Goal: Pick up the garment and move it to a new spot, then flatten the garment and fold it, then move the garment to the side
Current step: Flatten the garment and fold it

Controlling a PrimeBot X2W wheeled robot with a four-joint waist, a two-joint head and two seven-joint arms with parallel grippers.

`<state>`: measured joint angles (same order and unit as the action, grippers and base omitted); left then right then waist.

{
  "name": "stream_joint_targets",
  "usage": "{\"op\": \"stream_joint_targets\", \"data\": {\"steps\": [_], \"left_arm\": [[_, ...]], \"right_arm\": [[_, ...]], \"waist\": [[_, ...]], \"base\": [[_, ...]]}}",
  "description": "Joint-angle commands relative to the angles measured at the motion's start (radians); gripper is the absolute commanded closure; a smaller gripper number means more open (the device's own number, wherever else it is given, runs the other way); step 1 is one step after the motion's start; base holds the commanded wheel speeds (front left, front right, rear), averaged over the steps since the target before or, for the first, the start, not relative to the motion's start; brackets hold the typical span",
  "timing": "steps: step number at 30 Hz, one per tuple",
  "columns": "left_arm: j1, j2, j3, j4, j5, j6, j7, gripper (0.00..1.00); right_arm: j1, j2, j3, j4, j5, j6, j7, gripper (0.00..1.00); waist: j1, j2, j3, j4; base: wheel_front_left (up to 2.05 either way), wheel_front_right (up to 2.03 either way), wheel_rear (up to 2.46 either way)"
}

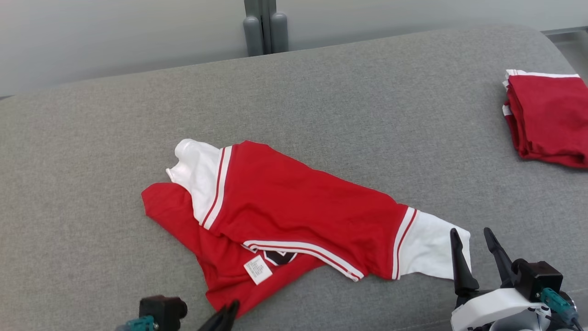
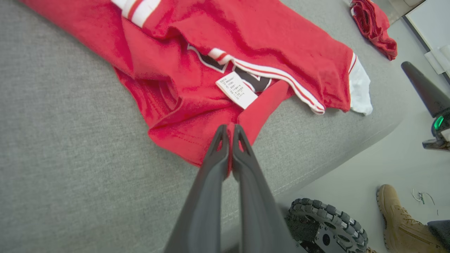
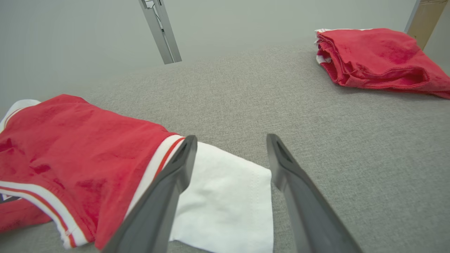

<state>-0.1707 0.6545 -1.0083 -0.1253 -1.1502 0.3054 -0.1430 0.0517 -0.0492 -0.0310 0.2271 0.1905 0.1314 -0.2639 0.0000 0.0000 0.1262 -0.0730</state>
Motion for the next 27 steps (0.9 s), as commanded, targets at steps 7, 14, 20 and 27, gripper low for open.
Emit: {"op": "stream_joint_targets", "data": {"steps": [7, 14, 20, 27], "left_arm": [[0.062, 0.029, -0.080, 0.043, 0.006, 0.040, 0.089, 1.00], [0.087, 0.018, -0.067, 0.105, -0.034, 0.053, 0.091, 0.00], [0.056, 0.096, 0.034, 0.012, -0.046, 0.091, 0.024, 0.00], [-0.056, 0.020, 0.084, 0.051, -0.080, 0.074, 0.048, 0.00]], "right_arm": [[-0.005, -0.002, 0.007, 0.003, 0.007, -0.002, -0.001, 0.00], [-0.006, -0.003, 0.012, 0.007, 0.004, -0.002, -0.001, 0.00], [0.007, -0.002, 0.006, 0.002, -0.001, -0.002, -0.001, 0.00], [-0.022, -0.003, 0.020, 0.004, -0.008, -0.002, -0.001, 0.00]], "waist": [[0.0000, 0.0000, 0.000, 0.022], [0.0000, 0.0000, -0.010, 0.018], [0.0000, 0.0000, -0.012, 0.015], [0.0000, 0.0000, 0.009, 0.010]], "base": [[0.00, 0.00, 0.00], [0.00, 0.00, 0.00], [0.00, 0.00, 0.00], [0.00, 0.00, 0.00]]}}
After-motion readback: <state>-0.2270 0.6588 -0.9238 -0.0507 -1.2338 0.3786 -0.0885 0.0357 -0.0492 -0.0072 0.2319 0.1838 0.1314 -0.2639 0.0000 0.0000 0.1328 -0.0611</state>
